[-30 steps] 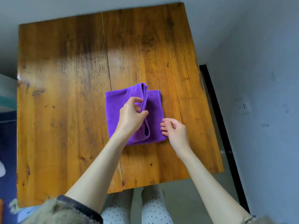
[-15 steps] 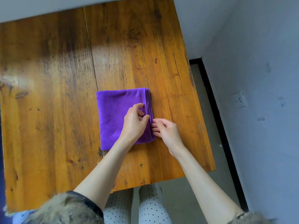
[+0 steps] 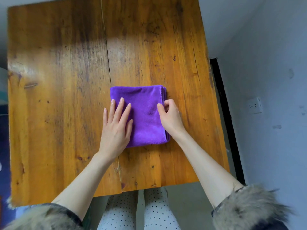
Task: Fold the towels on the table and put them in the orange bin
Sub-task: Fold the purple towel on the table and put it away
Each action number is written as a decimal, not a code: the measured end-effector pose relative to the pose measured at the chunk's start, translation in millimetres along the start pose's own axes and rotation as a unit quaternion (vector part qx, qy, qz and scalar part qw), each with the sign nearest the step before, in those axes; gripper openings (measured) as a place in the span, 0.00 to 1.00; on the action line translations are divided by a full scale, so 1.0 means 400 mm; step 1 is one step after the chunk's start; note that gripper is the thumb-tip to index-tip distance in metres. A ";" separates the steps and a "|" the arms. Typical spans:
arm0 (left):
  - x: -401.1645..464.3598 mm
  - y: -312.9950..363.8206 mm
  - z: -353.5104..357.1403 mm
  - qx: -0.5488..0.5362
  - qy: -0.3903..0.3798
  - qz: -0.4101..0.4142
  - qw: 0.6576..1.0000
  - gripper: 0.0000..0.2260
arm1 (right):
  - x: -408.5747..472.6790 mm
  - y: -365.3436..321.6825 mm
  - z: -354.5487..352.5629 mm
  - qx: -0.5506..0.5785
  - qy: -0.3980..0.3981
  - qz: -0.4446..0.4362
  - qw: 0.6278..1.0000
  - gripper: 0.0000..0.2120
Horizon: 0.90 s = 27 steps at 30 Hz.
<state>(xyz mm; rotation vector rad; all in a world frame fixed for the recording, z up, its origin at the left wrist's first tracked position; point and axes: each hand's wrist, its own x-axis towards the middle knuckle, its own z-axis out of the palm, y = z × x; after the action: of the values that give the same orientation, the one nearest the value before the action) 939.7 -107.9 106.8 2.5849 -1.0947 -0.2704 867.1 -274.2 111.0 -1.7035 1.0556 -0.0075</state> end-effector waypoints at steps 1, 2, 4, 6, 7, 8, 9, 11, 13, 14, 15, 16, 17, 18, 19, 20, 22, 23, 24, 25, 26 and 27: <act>0.005 0.000 0.004 0.011 -0.003 0.005 1.000 0.22 | 0.000 0.004 -0.004 0.010 -0.005 -0.009 1.000 0.08; 0.009 0.002 0.009 0.021 -0.005 0.010 1.000 0.22 | 0.000 0.008 -0.009 0.020 -0.008 -0.015 1.000 0.08; 0.015 0.002 0.018 0.042 -0.017 0.020 0.999 0.23 | 0.000 0.016 -0.017 0.031 -0.012 -0.017 0.999 0.07; 0.016 -0.003 0.030 0.069 -0.039 0.023 0.997 0.25 | 0.007 0.020 -0.021 0.044 -0.013 -0.004 0.999 0.07; 0.015 -0.006 0.036 0.085 -0.050 0.022 0.995 0.26 | 0.012 0.021 -0.022 0.050 -0.012 0.009 0.999 0.07; 0.015 -0.009 0.042 0.099 -0.058 0.021 0.993 0.27 | 0.016 0.021 -0.023 0.049 -0.008 0.022 0.999 0.07; 0.015 -0.011 0.047 0.109 -0.062 0.019 0.992 0.27 | 0.018 0.022 -0.022 0.043 -0.002 0.034 0.998 0.06; 0.018 -0.010 0.053 0.116 -0.057 0.015 0.992 0.27 | 0.015 0.022 -0.014 0.013 0.027 0.043 0.999 0.06; 0.020 -0.006 0.054 0.108 -0.046 0.013 0.993 0.27 | -0.008 0.018 -0.004 -0.073 0.083 0.000 0.994 0.10; 0.019 -0.005 0.053 0.101 -0.041 0.012 0.994 0.27 | -0.023 0.016 0.000 -0.140 0.122 -0.057 0.981 0.14; 0.020 -0.004 0.051 0.094 -0.034 0.011 0.995 0.26 | -0.037 0.015 0.006 -0.215 0.150 -0.124 0.957 0.17; 0.022 -0.003 0.050 0.088 -0.026 0.012 0.996 0.25 | -0.047 0.014 0.013 -0.278 0.164 -0.185 0.928 0.20; 0.028 -0.003 0.048 0.084 -0.018 0.018 0.996 0.25 | -0.052 0.013 0.021 -0.322 0.162 -0.231 0.904 0.22; 0.039 -0.003 0.045 0.085 -0.008 0.031 0.996 0.24 | -0.052 0.011 0.028 -0.352 0.144 -0.260 0.888 0.24; 0.053 -0.004 0.044 0.091 0.001 0.048 0.995 0.23 | -0.046 0.011 0.033 -0.373 0.122 -0.277 0.877 0.25; 0.070 -0.009 0.044 0.099 0.007 0.064 0.993 0.22 | -0.032 0.014 0.037 -0.387 0.100 -0.287 0.871 0.26; 0.099 -0.023 0.046 0.108 0.010 0.077 0.991 0.22 | 0.001 0.026 0.037 -0.408 0.066 -0.288 0.864 0.27; 0.108 -0.029 0.049 0.107 0.009 0.074 0.991 0.22 | 0.013 0.036 0.034 -0.418 0.051 -0.282 0.862 0.28; 0.111 -0.034 0.053 0.106 0.009 0.069 0.992 0.22 | 0.021 0.047 0.031 -0.427 0.039 -0.275 0.860 0.28; 0.110 -0.037 0.058 0.106 0.009 0.064 0.992 0.22 | 0.026 0.057 0.028 -0.433 0.029 -0.269 0.860 0.28; 0.107 -0.037 0.062 0.108 0.007 0.061 0.992 0.22 | 0.029 0.066 0.027 -0.436 0.021 -0.262 0.861 0.28; 0.105 -0.037 0.064 0.109 0.004 0.061 0.992 0.22 | 0.031 0.072 0.027 -0.435 0.016 -0.256 0.863 0.28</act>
<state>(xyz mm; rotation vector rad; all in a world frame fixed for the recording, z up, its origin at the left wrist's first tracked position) 970.9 -134.2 75.6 2.6889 -1.3395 -0.1158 861.6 -274.6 78.3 -2.7832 0.6047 0.1185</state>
